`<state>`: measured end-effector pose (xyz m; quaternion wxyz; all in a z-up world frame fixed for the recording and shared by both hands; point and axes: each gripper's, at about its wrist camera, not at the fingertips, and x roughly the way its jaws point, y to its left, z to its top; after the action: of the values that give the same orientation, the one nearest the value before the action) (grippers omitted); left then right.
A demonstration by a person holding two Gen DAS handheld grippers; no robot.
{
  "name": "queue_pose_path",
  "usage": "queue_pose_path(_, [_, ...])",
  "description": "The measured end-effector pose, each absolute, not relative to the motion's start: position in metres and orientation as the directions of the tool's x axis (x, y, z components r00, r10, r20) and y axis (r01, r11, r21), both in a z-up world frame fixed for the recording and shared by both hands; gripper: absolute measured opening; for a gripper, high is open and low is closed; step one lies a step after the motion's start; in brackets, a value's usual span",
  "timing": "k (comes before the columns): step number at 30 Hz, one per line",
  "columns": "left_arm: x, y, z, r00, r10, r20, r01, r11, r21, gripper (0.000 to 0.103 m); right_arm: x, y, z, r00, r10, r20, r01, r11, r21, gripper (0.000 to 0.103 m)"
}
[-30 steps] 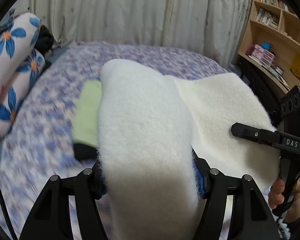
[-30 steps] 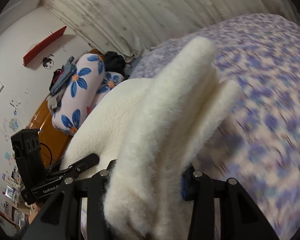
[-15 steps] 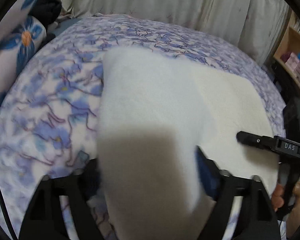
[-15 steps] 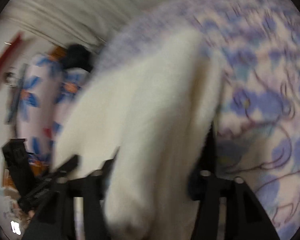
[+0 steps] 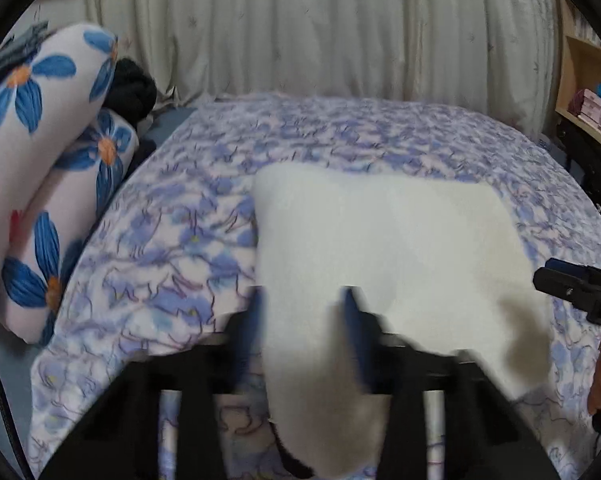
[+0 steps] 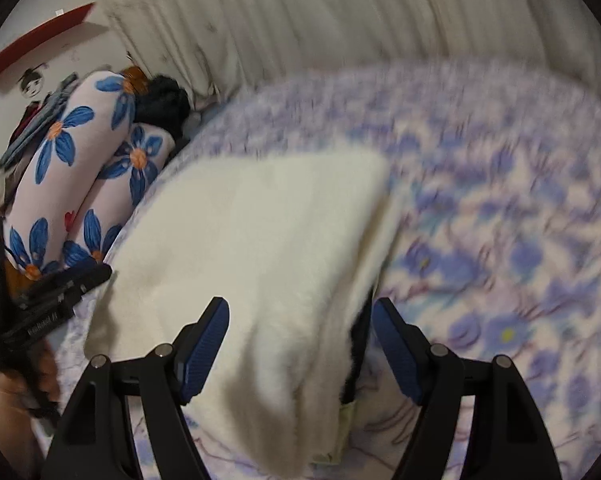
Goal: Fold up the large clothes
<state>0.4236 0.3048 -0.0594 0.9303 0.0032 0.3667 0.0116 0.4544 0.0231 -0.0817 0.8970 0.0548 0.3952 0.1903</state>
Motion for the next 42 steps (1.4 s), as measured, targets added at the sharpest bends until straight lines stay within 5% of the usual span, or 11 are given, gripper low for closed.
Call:
queue_pose_path(1, [0.425,0.302,-0.058,0.726,0.023,-0.687,-0.014,1.0,0.019,0.01,0.454,0.03,-0.081,0.619,0.375,-0.691,-0.307,0.924,0.227,0.071])
queue_pose_path(4, [0.434,0.292,-0.067,0.697,0.061,-0.714,-0.019,0.998,0.067,0.008,0.462,0.054,-0.09,0.591,0.339,-0.732,-0.32,0.931,0.174,0.037])
queue_pose_path(8, [0.44,0.29,-0.087,0.666,0.121,-0.736,-0.037,0.991,0.129,0.008,0.475,0.062,-0.117,0.58,0.223,-0.783,-0.275,0.959,0.069,0.03])
queue_pose_path(16, [0.438,0.291,-0.1,0.643,0.165,-0.748,-0.114,0.986,0.12,0.01,0.466,0.05,-0.119,0.552,0.252,-0.795,-0.243,0.96,0.136,0.031])
queue_pose_path(18, [0.434,0.29,-0.098,0.643,0.194,-0.741,-0.139,0.981,0.136,0.02,0.463,0.042,-0.117,0.526,0.26,-0.81,-0.219,0.962,0.166,0.04])
queue_pose_path(22, [0.416,0.294,-0.09,0.628,0.198,-0.753,-0.194,0.976,0.095,0.066,0.45,0.021,-0.111,0.48,0.308,-0.822,-0.169,0.951,0.257,0.049])
queue_pose_path(27, [0.386,0.29,-0.077,0.618,0.143,-0.773,-0.192,0.981,0.028,0.073,0.414,0.006,-0.094,0.484,0.286,-0.827,-0.173,0.958,0.23,0.049])
queue_pose_path(29, [0.37,0.283,-0.07,0.619,0.146,-0.772,-0.194,0.981,0.03,0.087,0.398,0.001,-0.085,0.486,0.29,-0.824,-0.184,0.956,0.227,0.049])
queue_pose_path(35, [0.323,0.261,-0.048,0.619,0.074,-0.782,-0.156,0.987,-0.03,0.099,0.348,-0.021,-0.052,0.512,0.276,-0.813,-0.192,0.96,0.205,0.05])
queue_pose_path(42, [0.267,0.229,-0.022,0.642,0.028,-0.766,-0.126,0.99,-0.069,0.102,0.297,-0.057,-0.022,0.553,0.199,-0.809,-0.139,0.979,0.146,0.062])
